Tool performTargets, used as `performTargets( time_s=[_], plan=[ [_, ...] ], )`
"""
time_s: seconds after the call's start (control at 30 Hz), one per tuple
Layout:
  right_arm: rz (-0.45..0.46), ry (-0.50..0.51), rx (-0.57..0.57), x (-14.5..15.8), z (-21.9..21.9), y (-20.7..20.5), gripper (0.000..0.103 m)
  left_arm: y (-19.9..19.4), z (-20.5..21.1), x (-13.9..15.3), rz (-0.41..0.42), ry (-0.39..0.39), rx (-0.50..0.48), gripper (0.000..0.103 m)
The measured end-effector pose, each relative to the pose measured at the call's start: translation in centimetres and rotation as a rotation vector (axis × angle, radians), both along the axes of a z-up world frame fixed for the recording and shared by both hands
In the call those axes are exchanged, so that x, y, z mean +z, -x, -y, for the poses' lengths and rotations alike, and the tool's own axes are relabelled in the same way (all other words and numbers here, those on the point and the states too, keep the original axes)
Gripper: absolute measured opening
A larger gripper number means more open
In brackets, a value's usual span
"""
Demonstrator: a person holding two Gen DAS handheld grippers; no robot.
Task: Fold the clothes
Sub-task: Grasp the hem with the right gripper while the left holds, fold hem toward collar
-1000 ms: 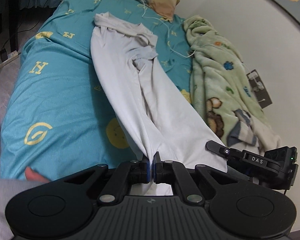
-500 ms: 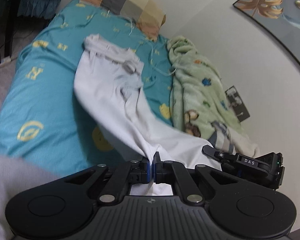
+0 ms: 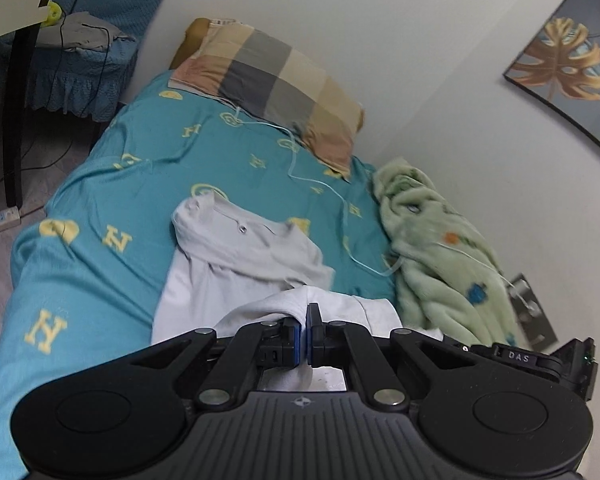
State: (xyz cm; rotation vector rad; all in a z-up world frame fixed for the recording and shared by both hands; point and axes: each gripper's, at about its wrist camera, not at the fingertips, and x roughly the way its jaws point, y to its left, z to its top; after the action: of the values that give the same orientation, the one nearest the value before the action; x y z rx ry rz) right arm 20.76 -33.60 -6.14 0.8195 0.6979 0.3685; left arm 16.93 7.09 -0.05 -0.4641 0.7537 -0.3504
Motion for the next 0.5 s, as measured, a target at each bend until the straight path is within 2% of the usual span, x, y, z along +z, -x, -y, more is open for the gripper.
performTargets(
  time_s=[0.07,0.27,0.4,0.5],
  plan=[
    [-0.024,0.025,-0.003,-1.9,0.1,-2.8,0.005,-3.2,-0.1,-2.2,-0.019,-0.021,0.015,0.003],
    [-0.101,0.076,-0.022,-8.6,0.1,-8.8,0.005,-10.0,1.0,-9.3,-0.095,-0.166,0.005,0.003],
    [-0.132,0.143,-0.011,-11.7,-0.7,-9.9,0.005,-12.0,1.8,-13.2,-0.133,-0.233,-0.016,0.003],
    [-0.124,0.202,0.006,-12.4,-1.5,-10.1,0.005,-12.2,2.1,-14.1,-0.144,-0.250,-0.030,0.004]
  ],
)
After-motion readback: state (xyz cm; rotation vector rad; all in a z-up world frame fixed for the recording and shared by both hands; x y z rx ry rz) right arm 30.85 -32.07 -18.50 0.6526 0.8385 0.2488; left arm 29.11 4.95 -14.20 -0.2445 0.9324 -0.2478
